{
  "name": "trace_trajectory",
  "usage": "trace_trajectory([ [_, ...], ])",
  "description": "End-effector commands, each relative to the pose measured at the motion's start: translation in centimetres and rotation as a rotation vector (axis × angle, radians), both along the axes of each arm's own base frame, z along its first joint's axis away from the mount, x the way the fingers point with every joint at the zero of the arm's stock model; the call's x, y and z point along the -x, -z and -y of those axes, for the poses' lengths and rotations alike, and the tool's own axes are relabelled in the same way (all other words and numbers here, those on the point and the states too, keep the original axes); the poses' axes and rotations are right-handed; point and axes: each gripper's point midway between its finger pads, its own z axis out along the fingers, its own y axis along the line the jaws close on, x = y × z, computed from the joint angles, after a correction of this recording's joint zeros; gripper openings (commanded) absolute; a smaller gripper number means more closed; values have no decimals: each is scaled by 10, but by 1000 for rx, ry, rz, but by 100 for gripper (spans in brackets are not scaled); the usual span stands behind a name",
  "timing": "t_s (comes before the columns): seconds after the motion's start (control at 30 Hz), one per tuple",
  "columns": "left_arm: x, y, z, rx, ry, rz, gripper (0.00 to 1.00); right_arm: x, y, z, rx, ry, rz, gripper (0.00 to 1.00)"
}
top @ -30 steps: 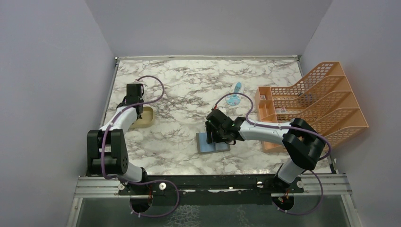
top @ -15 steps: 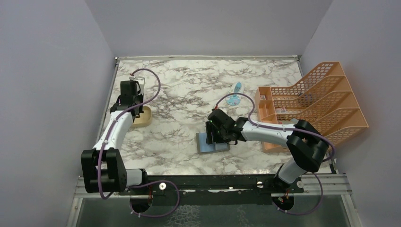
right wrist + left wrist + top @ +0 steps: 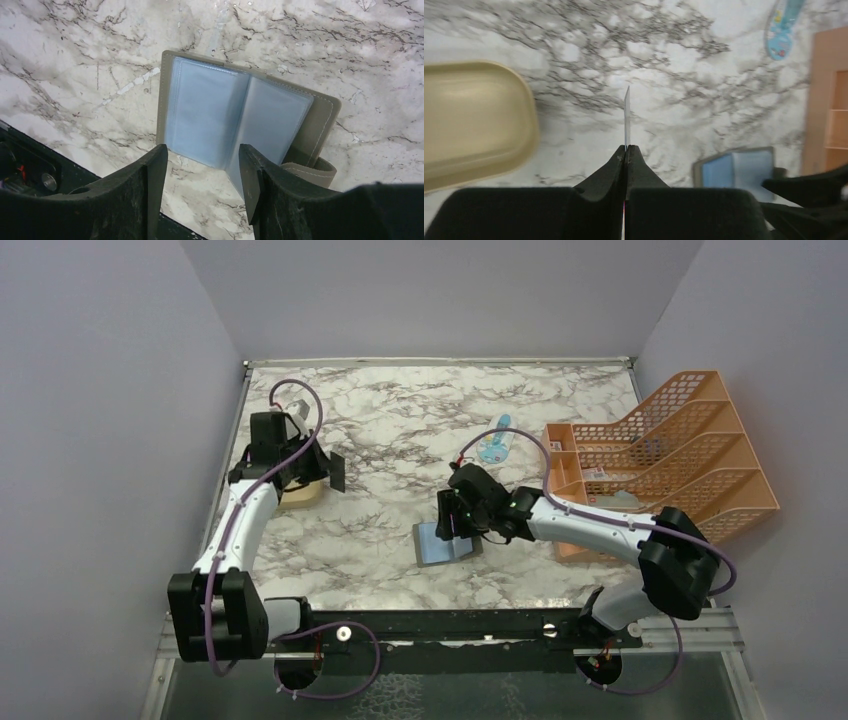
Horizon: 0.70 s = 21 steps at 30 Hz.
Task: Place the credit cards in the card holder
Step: Pick up the credit card from the storage box, then insert the credit card into the card holder.
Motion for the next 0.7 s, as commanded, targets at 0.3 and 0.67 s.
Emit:
trace_trajectory([
  [0.3, 38, -34, 100, 532, 149, 44, 0, -4, 9, 26, 117, 40, 32, 30],
  [0.67, 81, -13, 172, 646, 233, -28, 0, -3, 25, 45, 187, 80, 27, 23],
])
